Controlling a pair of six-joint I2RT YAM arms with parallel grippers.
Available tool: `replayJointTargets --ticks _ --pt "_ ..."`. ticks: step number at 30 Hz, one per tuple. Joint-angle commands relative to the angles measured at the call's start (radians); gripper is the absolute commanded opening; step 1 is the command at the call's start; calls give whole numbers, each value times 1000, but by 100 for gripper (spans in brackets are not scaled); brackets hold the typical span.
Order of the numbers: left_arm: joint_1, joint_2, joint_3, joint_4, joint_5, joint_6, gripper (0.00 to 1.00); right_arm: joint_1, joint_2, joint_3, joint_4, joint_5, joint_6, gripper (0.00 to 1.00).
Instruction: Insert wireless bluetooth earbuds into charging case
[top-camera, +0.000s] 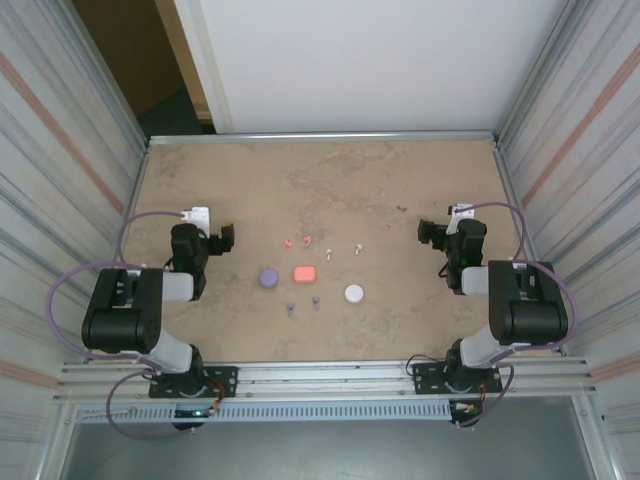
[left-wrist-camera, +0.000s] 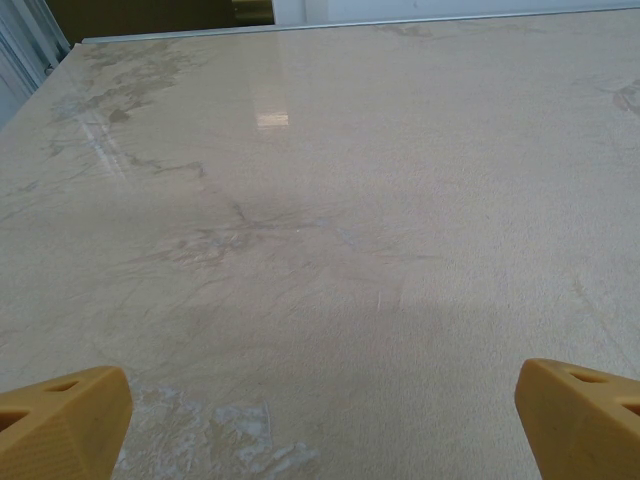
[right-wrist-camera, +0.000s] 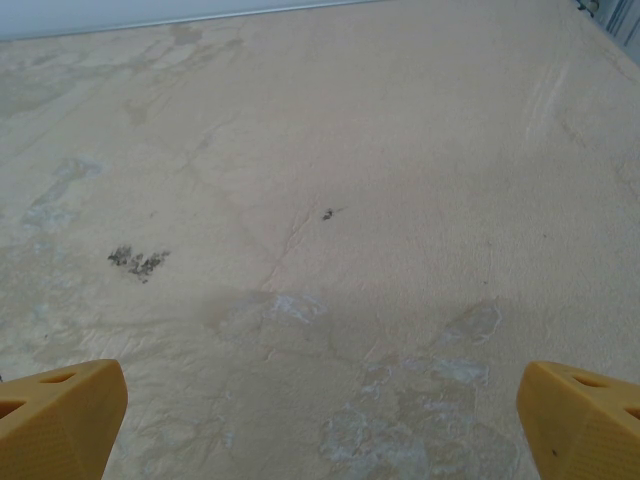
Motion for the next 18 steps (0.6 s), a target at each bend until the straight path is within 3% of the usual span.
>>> replayJointTargets --ticks 1,9,18 --pt "-1 -7 12 3 10 -6 99 1 6 13 -3 20 17 99" --pt "-2 -48 -11 19 24 -3 99 -8 -16 26 -41 -3 24 99" --pt "-1 -355 -74 -104 -32 -41 99 -16 -209 35 -226 -51 32 99"
